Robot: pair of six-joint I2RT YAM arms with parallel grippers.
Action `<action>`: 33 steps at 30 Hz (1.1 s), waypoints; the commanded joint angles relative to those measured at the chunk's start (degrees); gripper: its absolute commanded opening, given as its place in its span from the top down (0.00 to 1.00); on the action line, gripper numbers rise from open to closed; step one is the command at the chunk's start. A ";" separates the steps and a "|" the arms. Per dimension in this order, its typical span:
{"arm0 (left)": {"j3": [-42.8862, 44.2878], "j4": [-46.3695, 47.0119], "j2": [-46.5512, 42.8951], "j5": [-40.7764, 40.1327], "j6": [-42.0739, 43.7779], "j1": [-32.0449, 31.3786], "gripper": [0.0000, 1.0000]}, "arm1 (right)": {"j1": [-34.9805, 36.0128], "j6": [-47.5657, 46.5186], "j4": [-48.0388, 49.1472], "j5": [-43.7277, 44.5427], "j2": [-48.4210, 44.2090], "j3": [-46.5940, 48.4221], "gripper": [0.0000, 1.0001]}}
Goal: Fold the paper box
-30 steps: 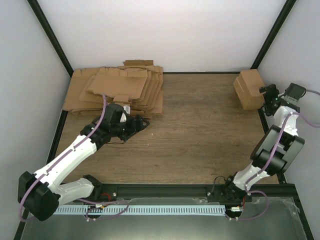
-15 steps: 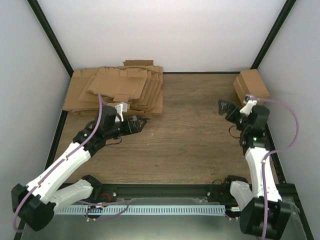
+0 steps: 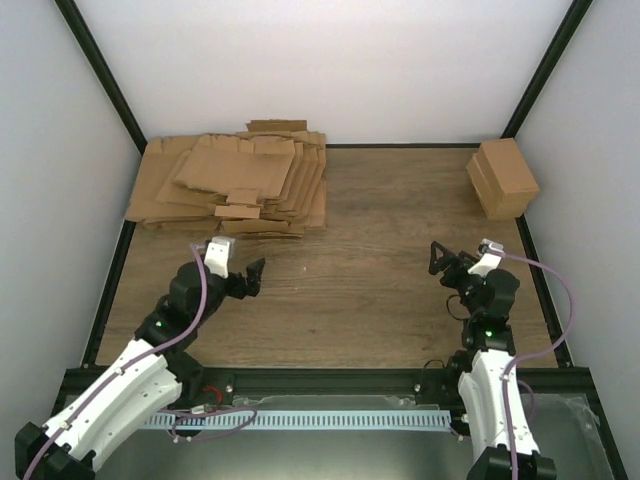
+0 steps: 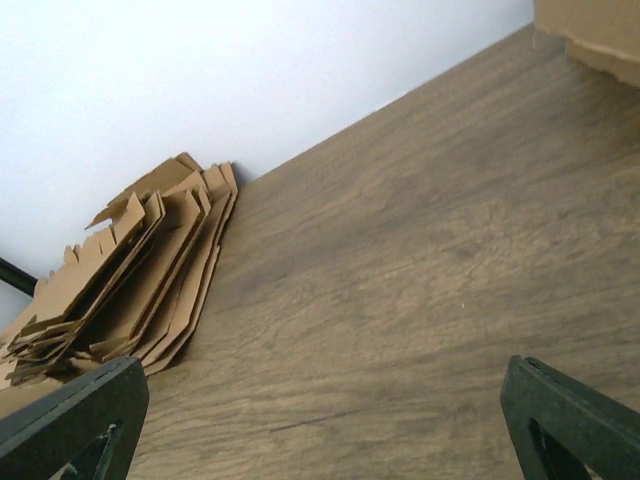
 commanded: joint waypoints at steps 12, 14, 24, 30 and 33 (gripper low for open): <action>-11.47 31.26 1.72 -28.55 13.62 1.93 0.00 | 0.44 -14.29 33.22 4.96 15.29 -3.97 0.00; -10.24 34.49 6.12 -28.30 14.52 4.09 0.00 | 0.46 -17.21 38.45 5.89 19.84 -4.14 0.00; -12.54 50.60 21.91 -15.02 12.40 22.48 0.00 | 0.75 -18.76 55.47 5.44 38.54 -1.73 0.00; -11.52 60.65 34.50 -11.59 14.61 27.09 0.00 | 1.51 -20.92 57.82 5.34 46.25 2.31 0.00; -9.61 63.46 39.86 -10.94 14.97 28.62 0.00 | 1.50 -21.43 60.00 3.85 50.53 2.88 0.00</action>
